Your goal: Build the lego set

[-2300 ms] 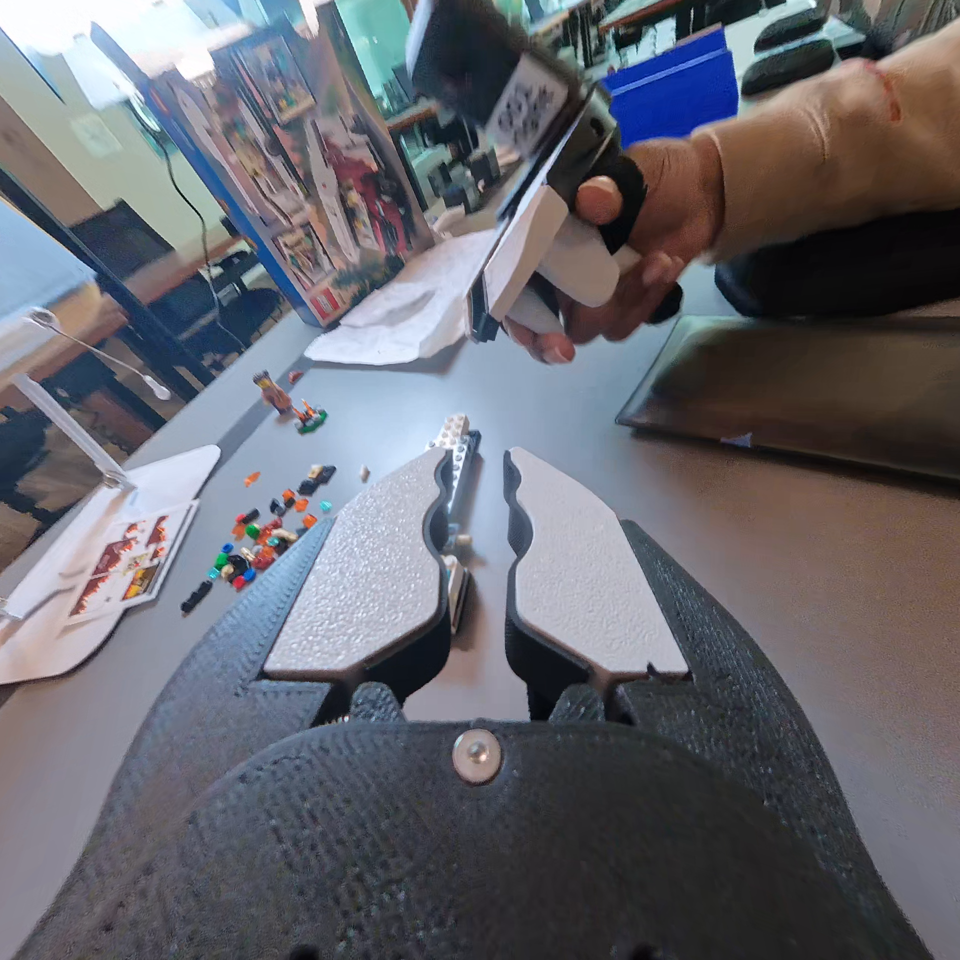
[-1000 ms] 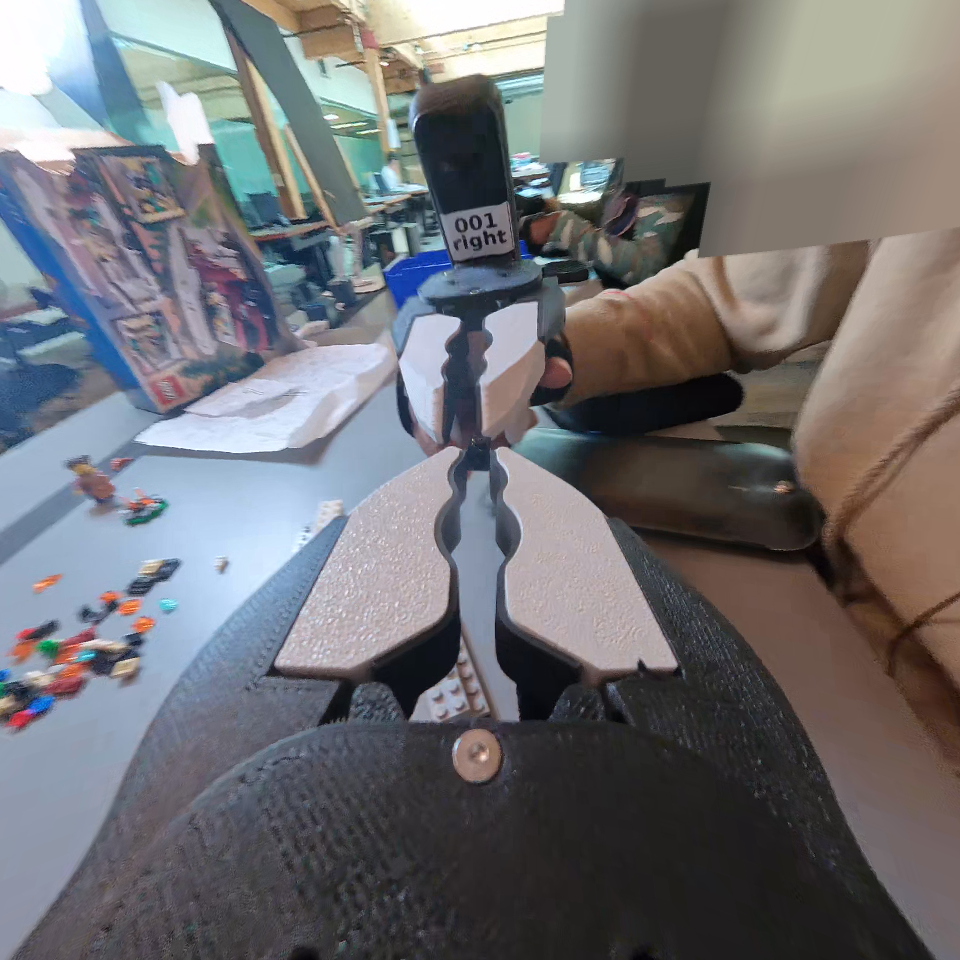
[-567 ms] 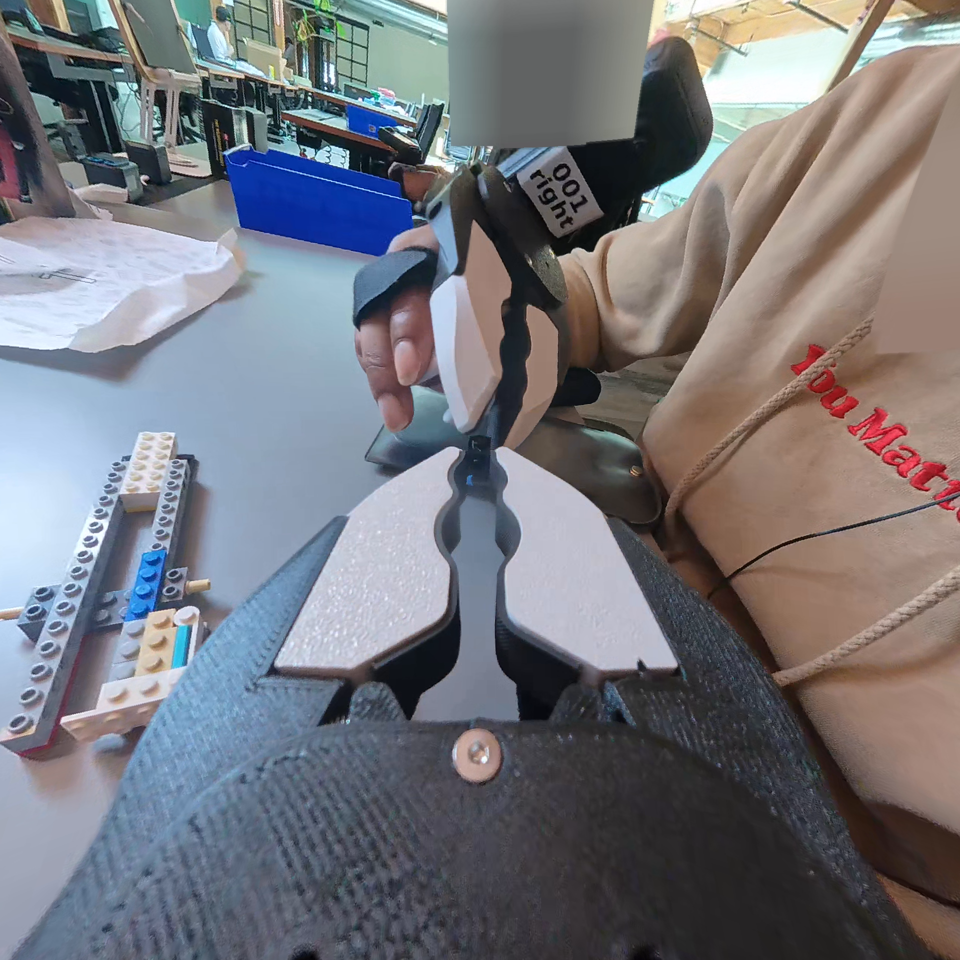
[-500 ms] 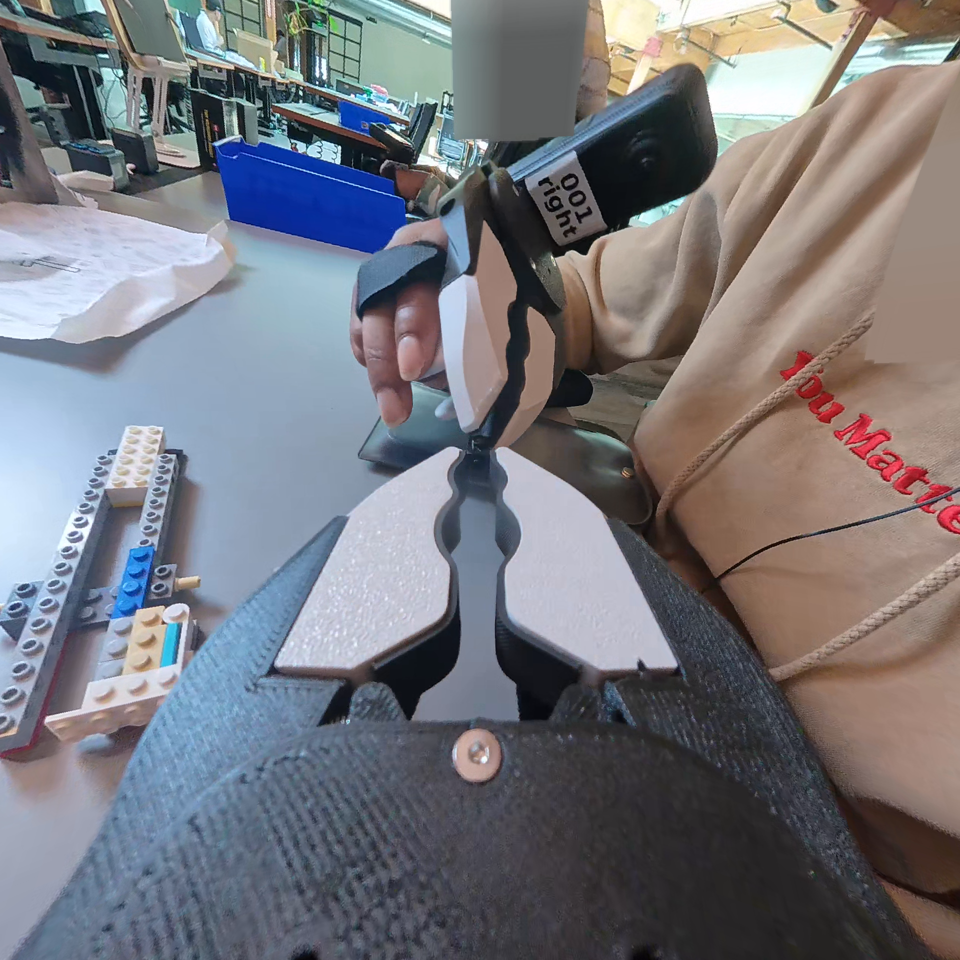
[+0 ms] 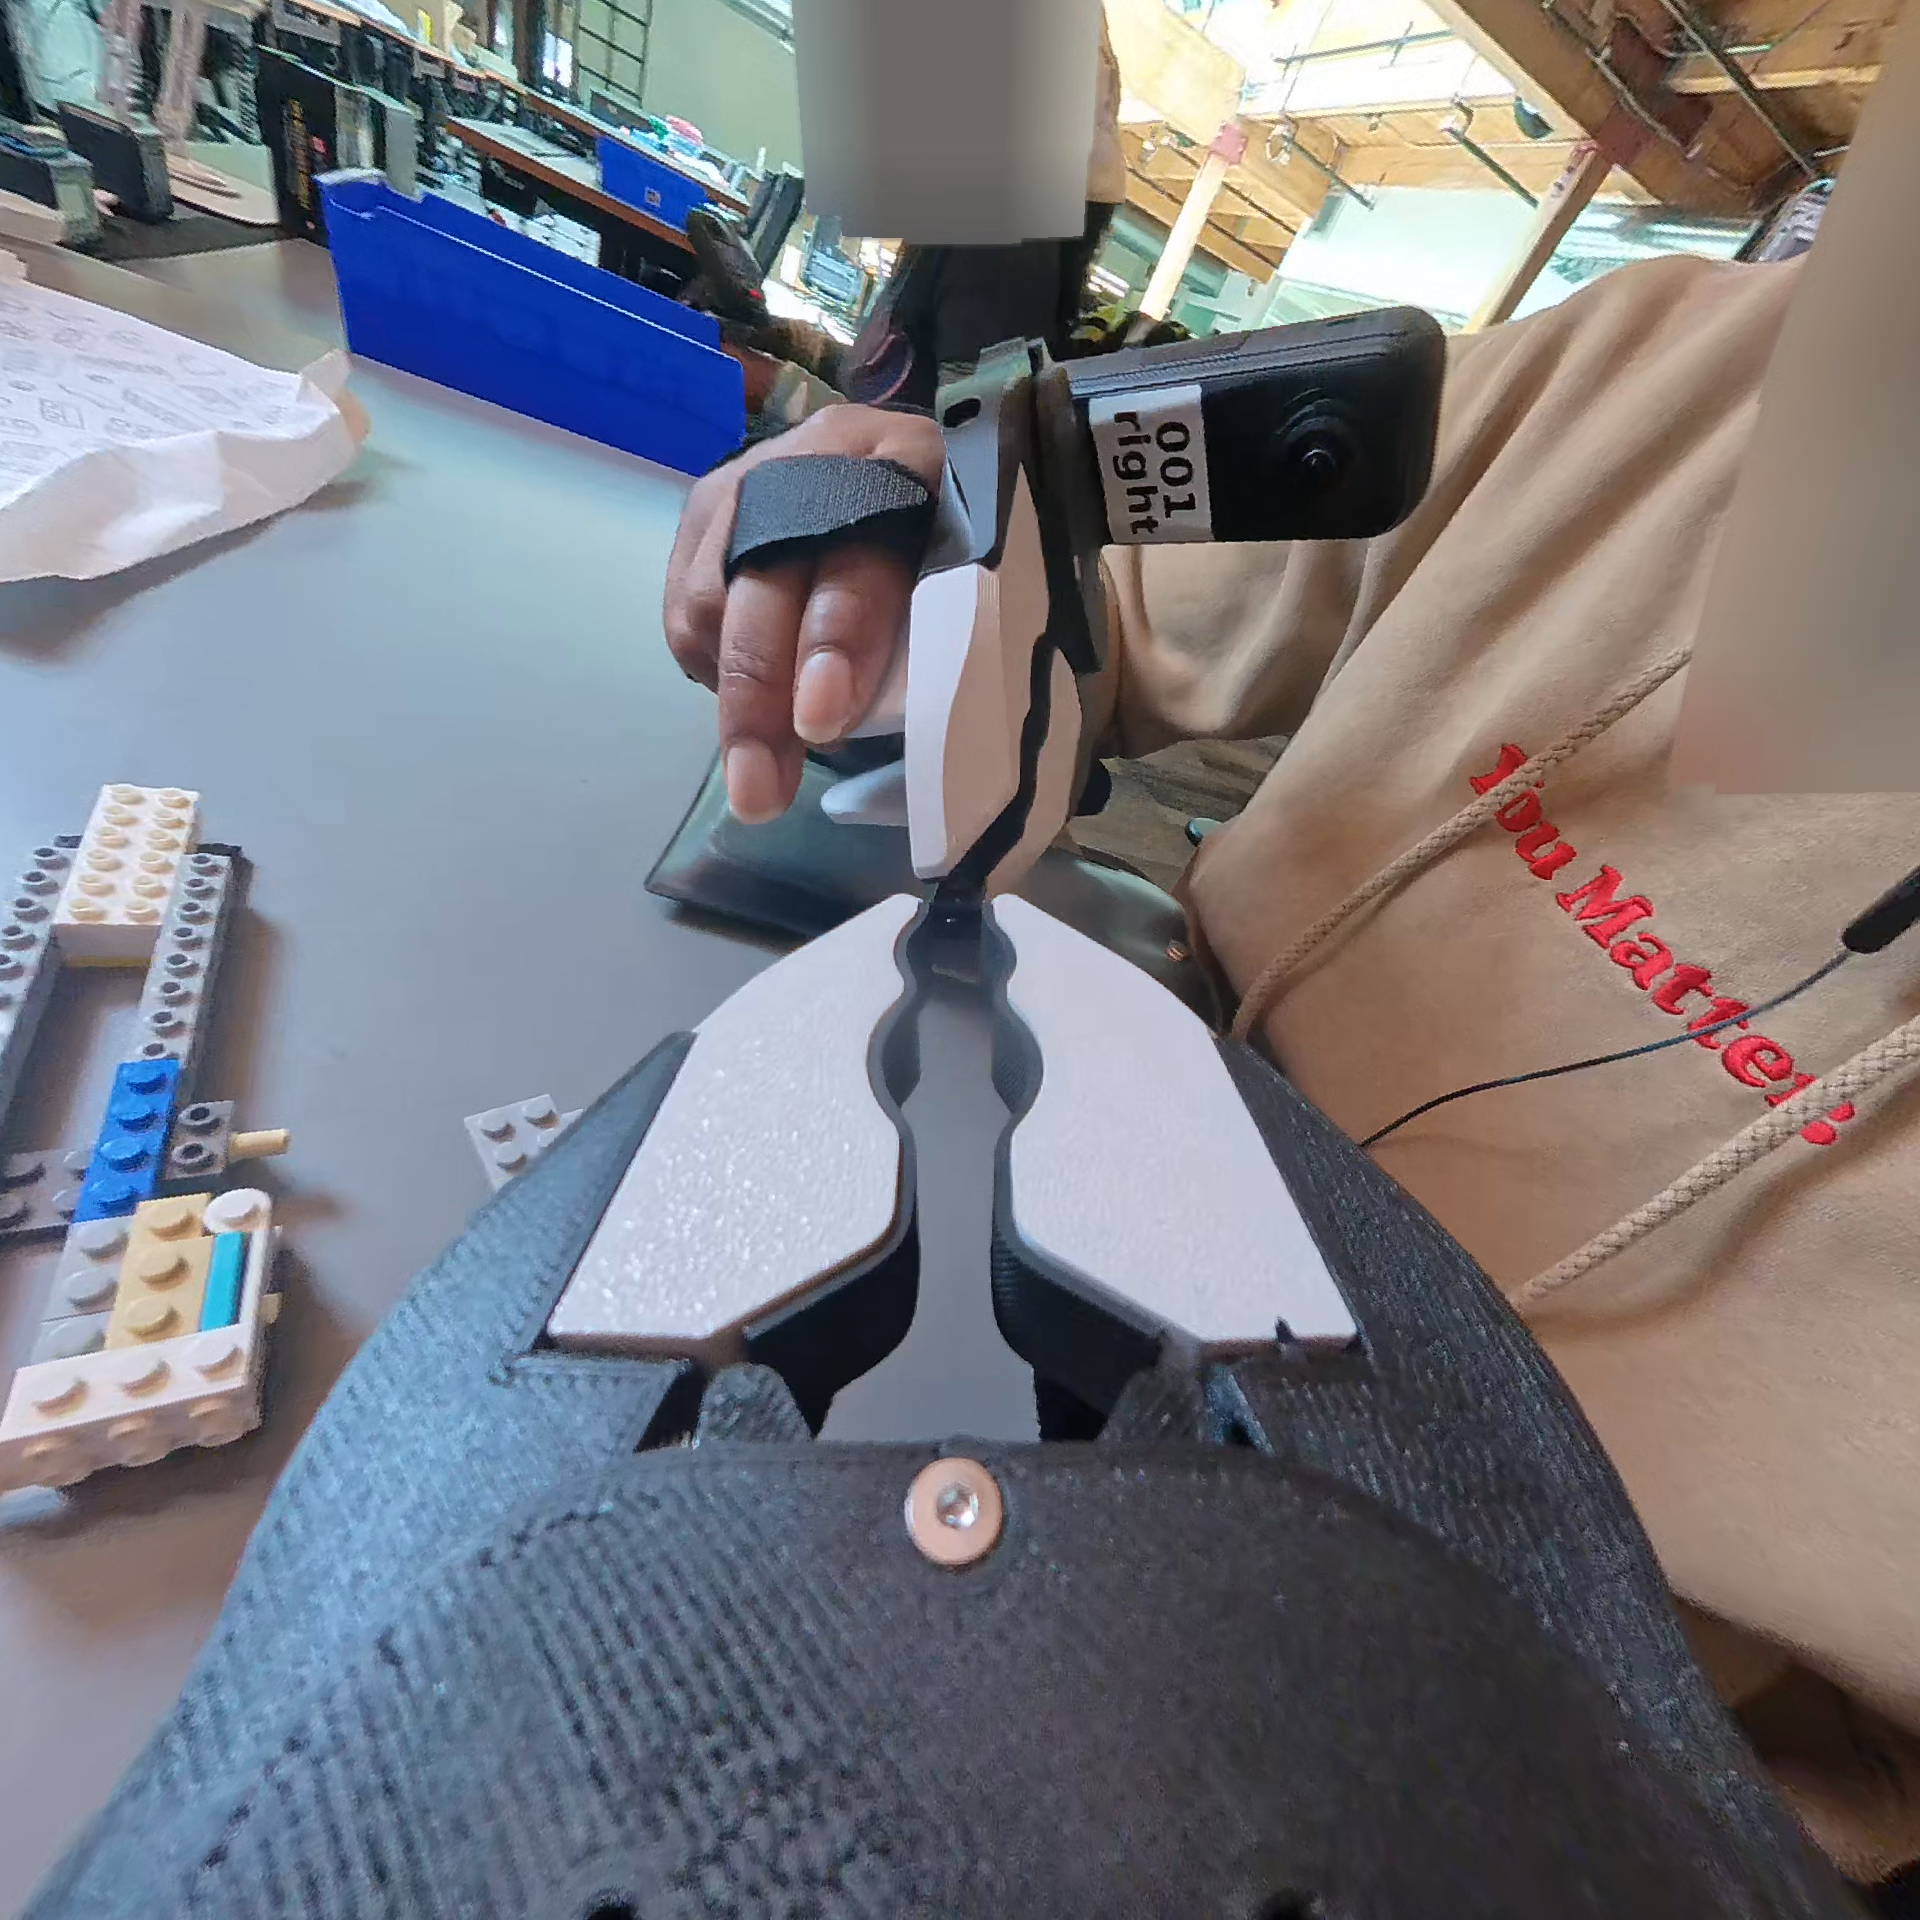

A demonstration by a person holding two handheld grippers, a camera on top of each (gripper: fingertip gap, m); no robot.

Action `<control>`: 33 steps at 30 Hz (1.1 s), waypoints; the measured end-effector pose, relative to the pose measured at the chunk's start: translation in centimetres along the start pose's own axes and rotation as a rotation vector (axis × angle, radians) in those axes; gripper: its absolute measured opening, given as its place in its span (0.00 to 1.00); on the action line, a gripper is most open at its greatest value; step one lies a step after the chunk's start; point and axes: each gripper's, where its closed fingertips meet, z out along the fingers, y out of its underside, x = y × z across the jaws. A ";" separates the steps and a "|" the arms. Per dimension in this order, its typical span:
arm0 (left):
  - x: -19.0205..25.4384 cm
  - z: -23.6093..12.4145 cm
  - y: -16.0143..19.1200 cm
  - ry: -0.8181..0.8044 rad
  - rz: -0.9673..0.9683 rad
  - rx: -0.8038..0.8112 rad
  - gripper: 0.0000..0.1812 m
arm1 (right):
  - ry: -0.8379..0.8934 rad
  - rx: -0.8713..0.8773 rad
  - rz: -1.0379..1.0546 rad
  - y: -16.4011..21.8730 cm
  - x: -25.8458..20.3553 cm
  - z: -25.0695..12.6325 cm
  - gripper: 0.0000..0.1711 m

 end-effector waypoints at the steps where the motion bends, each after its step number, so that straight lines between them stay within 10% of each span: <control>1: -0.4 -0.1 -0.1 -0.031 0.007 0.003 0.06 | 0.012 -0.015 0.041 0.4 0.4 0.0 0.03; 16: -6.4 -1.6 -1.0 -0.857 0.831 -0.296 0.09 | 0.035 -0.243 0.812 5.6 2.1 1.3 0.03; 24: -6.4 -1.1 -0.8 -0.975 1.217 -0.484 0.06 | -0.007 -0.226 1.081 6.0 1.8 1.3 0.03; 33: -6.6 -0.9 -0.3 -0.976 1.225 -0.525 0.09 | -0.014 -0.212 1.155 6.0 2.0 1.1 0.03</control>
